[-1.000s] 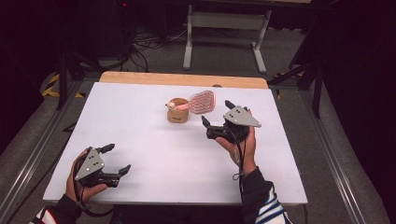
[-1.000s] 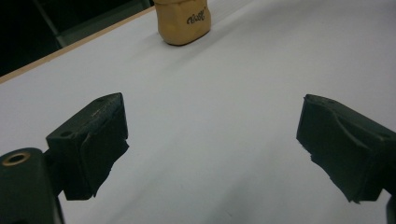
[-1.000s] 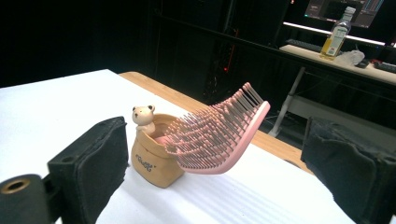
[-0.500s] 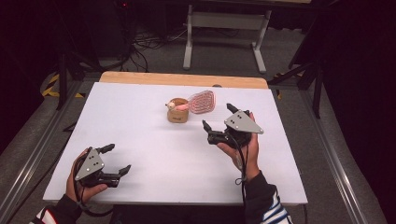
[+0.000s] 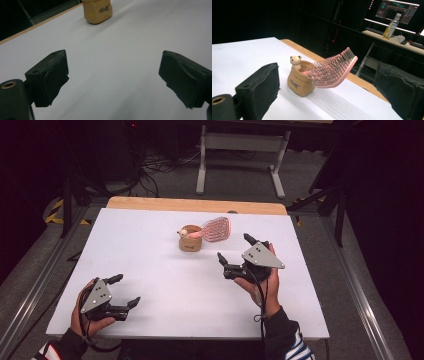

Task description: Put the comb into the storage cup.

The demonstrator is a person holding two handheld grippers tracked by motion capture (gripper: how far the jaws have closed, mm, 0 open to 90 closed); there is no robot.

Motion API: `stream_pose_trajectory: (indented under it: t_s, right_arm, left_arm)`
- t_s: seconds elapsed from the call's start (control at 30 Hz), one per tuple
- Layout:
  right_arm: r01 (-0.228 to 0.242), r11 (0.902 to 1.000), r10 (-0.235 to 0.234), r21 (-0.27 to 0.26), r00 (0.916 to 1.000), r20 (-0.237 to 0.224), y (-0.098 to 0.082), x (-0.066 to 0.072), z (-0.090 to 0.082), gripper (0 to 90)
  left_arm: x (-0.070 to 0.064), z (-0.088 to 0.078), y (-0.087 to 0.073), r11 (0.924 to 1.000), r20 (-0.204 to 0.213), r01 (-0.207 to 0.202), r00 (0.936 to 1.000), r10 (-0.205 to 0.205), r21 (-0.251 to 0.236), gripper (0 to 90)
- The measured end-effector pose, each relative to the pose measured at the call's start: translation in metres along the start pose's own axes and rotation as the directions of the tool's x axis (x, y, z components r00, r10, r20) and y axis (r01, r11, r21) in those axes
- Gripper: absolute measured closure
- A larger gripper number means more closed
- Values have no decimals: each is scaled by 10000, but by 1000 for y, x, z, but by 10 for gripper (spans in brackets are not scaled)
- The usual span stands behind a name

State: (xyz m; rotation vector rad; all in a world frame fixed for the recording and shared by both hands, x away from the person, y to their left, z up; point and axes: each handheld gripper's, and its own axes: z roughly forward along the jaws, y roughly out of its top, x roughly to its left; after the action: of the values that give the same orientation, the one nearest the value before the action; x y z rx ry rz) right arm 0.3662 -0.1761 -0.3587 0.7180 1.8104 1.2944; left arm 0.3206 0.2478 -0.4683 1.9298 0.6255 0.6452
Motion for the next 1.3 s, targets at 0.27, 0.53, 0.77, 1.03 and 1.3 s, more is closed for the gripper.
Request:
stream_pose_trajectory:
  t_s: [0.27,0.53,0.77,1.03,1.3]
  right_arm:
    - [174,9998,-173,86,9998,-75,-1,4,-5,57]
    - [193,9998,-193,14,9996,-186,-1,6,-12,55]
    - [305,9995,-306,-20,9995,-117,-4,7,-19,55]
    - [507,9987,-507,22,9984,-233,-11,10,-21,52]
    - [458,9989,-461,-126,9986,-274,-15,11,-27,50]
  left_arm:
    - [0,0,0,10000,20,24,10000,-24,-17,100]
    - [1,-1,-1,10000,-16,51,10000,-51,-13,100]
    - [1,-1,0,10000,-13,3,10000,-3,15,100]
    - [1,-2,-1,10000,-18,38,10000,-38,-37,100]
    - [0,-1,0,10000,5,38,10000,-38,-55,100]
